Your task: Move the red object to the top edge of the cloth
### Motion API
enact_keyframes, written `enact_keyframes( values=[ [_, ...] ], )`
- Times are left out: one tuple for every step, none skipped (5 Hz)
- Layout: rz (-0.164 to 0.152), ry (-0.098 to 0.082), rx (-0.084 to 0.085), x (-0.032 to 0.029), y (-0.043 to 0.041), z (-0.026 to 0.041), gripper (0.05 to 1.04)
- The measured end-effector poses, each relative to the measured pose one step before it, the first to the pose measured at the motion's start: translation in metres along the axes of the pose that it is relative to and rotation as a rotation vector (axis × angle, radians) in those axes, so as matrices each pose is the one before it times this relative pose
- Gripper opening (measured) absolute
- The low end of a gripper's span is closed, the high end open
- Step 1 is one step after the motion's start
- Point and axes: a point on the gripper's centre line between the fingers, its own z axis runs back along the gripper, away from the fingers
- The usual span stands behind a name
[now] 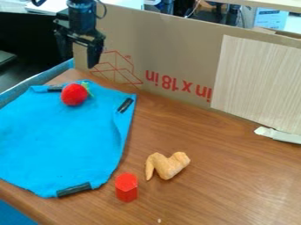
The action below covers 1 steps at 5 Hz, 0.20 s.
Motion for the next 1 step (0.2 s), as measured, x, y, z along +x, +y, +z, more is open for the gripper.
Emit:
enact_keyframes(
  values=[
    [-0.0155,-0.0701,-0.1342,-0.00762,-0.00349,0.03695,1.000]
  ],
)
